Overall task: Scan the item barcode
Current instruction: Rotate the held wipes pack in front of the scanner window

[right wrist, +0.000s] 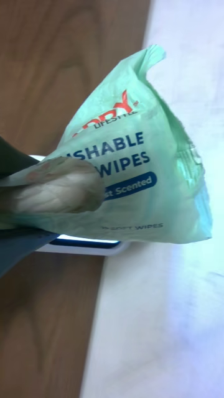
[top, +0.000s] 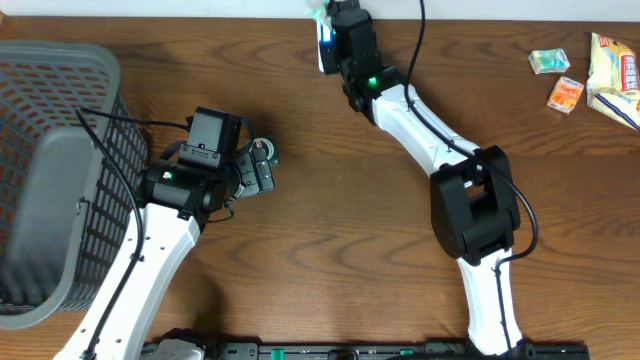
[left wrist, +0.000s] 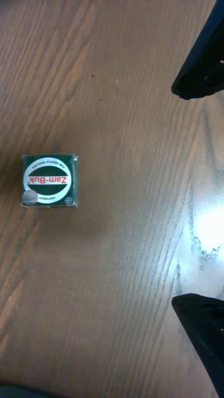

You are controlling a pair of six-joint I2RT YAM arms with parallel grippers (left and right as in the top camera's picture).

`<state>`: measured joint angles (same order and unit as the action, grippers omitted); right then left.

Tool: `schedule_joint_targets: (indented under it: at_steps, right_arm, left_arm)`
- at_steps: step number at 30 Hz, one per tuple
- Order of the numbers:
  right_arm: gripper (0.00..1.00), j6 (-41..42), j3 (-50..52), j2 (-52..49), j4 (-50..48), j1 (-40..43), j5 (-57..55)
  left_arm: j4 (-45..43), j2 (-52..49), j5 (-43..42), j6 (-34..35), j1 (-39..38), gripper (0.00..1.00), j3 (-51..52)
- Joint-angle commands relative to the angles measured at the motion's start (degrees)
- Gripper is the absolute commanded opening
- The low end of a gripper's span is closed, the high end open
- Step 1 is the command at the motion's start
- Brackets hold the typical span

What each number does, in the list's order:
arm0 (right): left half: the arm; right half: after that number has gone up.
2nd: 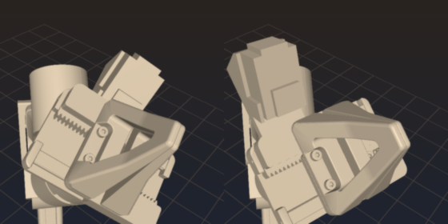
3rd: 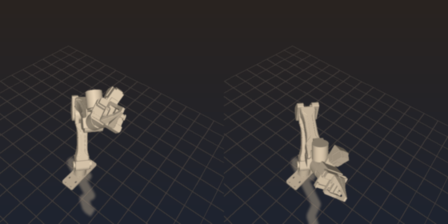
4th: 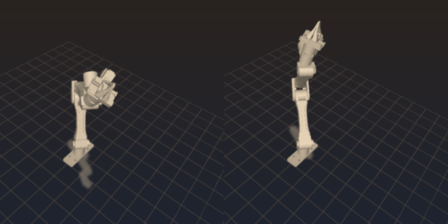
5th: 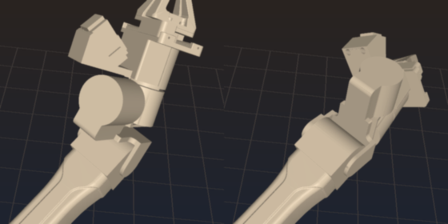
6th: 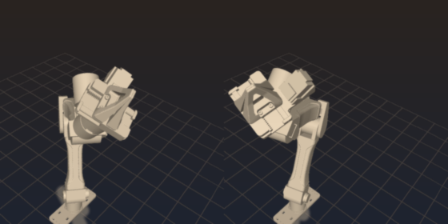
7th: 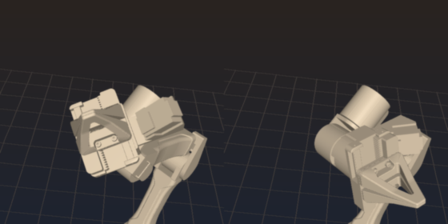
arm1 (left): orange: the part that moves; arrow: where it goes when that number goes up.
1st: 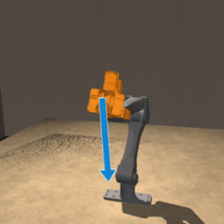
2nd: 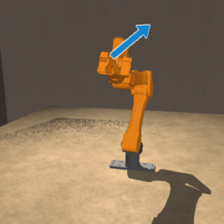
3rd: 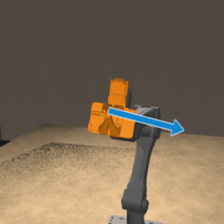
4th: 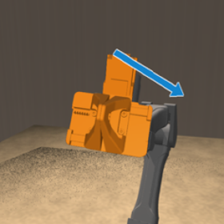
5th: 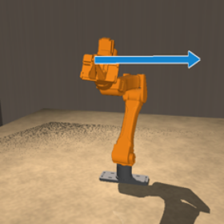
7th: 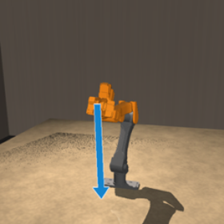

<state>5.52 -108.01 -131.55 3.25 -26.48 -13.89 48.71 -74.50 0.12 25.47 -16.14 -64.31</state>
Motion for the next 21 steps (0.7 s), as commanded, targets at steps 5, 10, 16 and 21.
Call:
schedule_joint_targets:
  at_steps: [5,10,16,21]
  right_arm:
    - [0.06,-0.31,-0.9,-3.54,-10.6,0.92,-0.76]
    - [0.08,-0.24,-0.92,-5.22,-14.19,1.81,-0.31]
    - [0.13,0.98,-0.92,-5.51,-12.94,4.22,6.56]
    - [0.1,1.22,-0.92,-5.51,-8.76,5.18,8.31]
  left_arm:
    - [0.11,0.13,0.11,0.07,0.09,0.98,-0.74]
    - [0.11,0.13,0.11,0.07,0.09,0.98,-0.74]
    - [0.11,0.13,0.11,0.07,0.09,0.98,-0.74]
    - [0.11,0.13,0.11,0.07,0.09,0.98,-0.74]
